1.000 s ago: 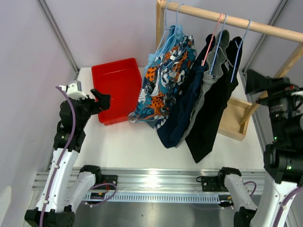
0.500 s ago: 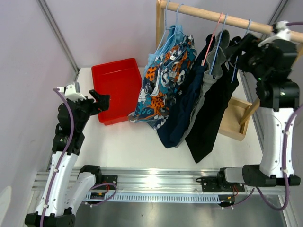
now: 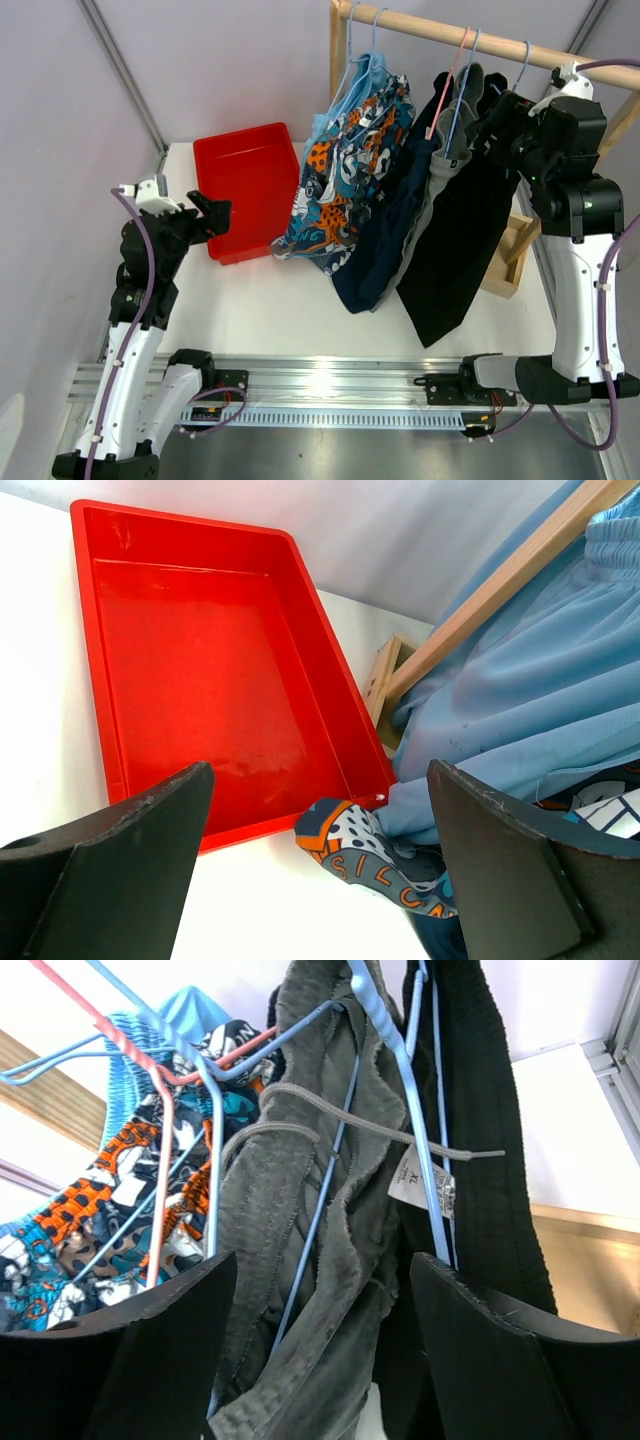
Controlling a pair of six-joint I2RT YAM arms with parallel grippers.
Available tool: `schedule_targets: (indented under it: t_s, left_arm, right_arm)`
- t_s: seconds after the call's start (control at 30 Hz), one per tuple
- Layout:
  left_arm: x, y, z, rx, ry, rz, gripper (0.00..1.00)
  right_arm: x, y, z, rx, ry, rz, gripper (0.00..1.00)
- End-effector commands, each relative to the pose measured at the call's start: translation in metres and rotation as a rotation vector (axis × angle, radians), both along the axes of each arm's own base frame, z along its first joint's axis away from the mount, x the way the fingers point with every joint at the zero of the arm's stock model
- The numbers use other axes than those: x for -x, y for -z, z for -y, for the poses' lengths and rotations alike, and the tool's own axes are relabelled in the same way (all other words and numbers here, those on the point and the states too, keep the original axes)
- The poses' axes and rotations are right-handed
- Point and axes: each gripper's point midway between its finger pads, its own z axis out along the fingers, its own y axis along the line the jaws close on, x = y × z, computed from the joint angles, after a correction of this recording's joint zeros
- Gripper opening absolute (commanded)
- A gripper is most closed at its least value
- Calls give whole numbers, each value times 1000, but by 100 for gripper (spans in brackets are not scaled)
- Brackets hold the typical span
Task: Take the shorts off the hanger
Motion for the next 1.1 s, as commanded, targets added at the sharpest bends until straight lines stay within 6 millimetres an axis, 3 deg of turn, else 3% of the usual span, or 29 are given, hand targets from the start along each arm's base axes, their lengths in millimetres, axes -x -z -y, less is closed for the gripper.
schedule_targets:
  t_s: [0.0,0.03,0.1,0.17,0.27,0.73,1.07]
  left_arm:
    - [1,-4,3,-6,17,26,94]
    - [1,-5,2,-6,16,29,94]
    - [0,-5,3,-6,17,28,94]
    - [0,-5,2,-8,16,27,94]
    - [1,-4,2,-8,16,27,94]
    - [0,-4,1,-13,12,26,94]
    - [0,-1,1,-12,10,18,94]
  right_arm:
    - [18,-27,-8,-19,-55,87,81]
    - [25,-36,-24,-47,-142,111,83]
    - [33,-55,-33,-87,-192,170,85]
    - [43,-72,-37,-102,-220,216,86]
    - [46,-81,-36,-99,-218,237,86]
    - [9,-37,-3,62,-45,87,83]
    - [-8,-16,2,123,3,46,82]
